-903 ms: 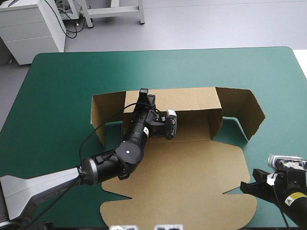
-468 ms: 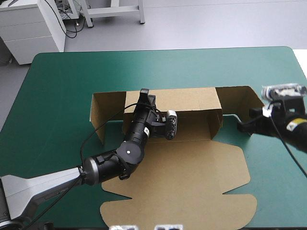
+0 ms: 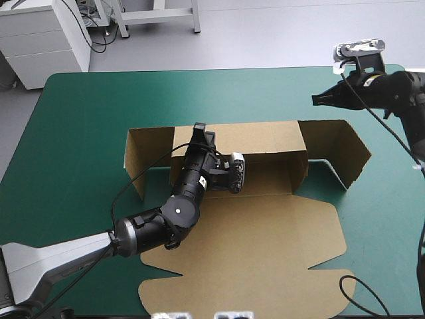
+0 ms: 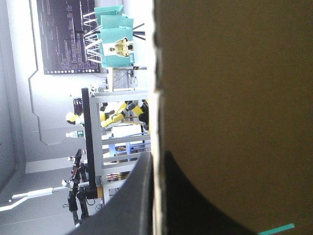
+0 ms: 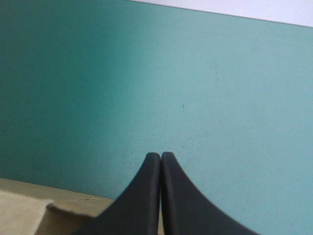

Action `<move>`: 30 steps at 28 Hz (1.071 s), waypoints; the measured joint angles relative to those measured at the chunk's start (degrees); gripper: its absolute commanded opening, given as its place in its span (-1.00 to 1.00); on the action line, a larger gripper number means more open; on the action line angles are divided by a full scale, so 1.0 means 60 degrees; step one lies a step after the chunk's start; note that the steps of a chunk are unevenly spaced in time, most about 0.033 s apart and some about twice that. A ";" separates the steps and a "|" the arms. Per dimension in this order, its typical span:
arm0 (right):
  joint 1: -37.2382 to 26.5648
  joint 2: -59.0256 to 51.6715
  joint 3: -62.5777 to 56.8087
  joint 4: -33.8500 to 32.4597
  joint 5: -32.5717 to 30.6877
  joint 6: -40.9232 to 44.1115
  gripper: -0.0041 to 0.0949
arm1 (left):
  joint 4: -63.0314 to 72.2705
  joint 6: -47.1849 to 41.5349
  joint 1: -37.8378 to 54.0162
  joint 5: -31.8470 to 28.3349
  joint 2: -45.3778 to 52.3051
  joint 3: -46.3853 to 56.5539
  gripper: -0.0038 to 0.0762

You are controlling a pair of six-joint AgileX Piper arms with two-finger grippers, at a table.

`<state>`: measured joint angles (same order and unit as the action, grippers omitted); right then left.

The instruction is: Fold the box

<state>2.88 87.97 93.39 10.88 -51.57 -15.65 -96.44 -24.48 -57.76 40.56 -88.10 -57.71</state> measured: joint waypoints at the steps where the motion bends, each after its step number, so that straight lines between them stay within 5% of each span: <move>1: 0.0000 0.0373 0.0219 -0.0010 -0.0114 0.0000 -0.96 | 0.0009 0.0000 0.0000 0.0000 0.0000 0.0000 -0.92; 11: 0.0000 0.2005 0.0409 0.0127 -0.0499 0.0020 -0.96 | -0.0222 -0.0029 0.0000 0.0289 -0.0399 -0.0010 -0.92; 30: 0.0000 0.1845 0.0466 0.1056 -0.3174 -0.0785 -0.96 | -0.0452 -0.0237 0.0000 0.0565 -0.0591 -0.0039 -0.92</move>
<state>2.88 99.04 96.18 17.22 -70.61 -20.36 -99.15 -25.91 -57.76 43.94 -91.65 -57.94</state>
